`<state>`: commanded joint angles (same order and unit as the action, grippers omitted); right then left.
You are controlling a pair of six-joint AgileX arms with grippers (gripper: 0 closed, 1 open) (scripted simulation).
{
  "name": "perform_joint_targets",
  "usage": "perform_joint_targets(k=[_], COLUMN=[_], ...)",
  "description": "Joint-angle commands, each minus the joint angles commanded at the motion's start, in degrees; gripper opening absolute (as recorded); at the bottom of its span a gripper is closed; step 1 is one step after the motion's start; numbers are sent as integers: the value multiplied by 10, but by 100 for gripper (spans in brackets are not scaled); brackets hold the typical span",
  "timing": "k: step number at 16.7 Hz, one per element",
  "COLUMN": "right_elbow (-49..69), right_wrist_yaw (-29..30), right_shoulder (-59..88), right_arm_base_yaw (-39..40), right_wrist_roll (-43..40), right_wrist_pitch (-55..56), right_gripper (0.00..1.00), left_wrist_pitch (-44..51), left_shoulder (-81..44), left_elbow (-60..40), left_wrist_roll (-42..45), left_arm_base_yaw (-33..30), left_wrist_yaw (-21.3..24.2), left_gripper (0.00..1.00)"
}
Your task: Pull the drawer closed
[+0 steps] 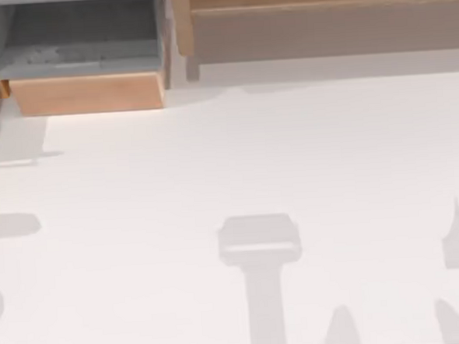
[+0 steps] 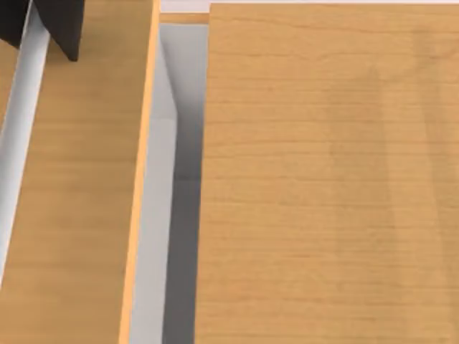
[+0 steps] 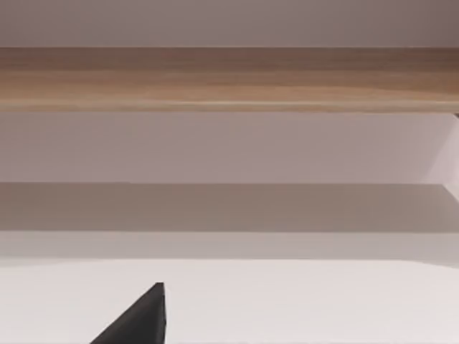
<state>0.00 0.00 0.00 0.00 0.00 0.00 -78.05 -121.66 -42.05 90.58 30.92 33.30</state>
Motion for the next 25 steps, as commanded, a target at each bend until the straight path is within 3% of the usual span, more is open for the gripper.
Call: perform_joint_targets(k=[5, 12, 18, 25], right_elbow=[0, 0, 0, 0], right_wrist_yaw=[0, 0, 0, 0], right_shoulder=[0, 0, 0, 0], right_arm_base_yaw=[0, 0, 0, 0], right_wrist_roll=[0, 0, 0, 0], right_wrist_pitch=[0, 0, 0, 0], right_gripper=[100, 100, 100, 100], left_wrist_pitch=[8, 75, 84, 153], left_shoulder=[-6, -61, -67, -128], left_elbow=[-7, -134, -145, -281], left_wrist_roll=[-1, -3, -4, -5], left_arm_base_yaw=[-1, -46, -48, -80], left_wrist_yaw=[-3, -47, -51, -82], left_gripper=[0, 0, 0, 0])
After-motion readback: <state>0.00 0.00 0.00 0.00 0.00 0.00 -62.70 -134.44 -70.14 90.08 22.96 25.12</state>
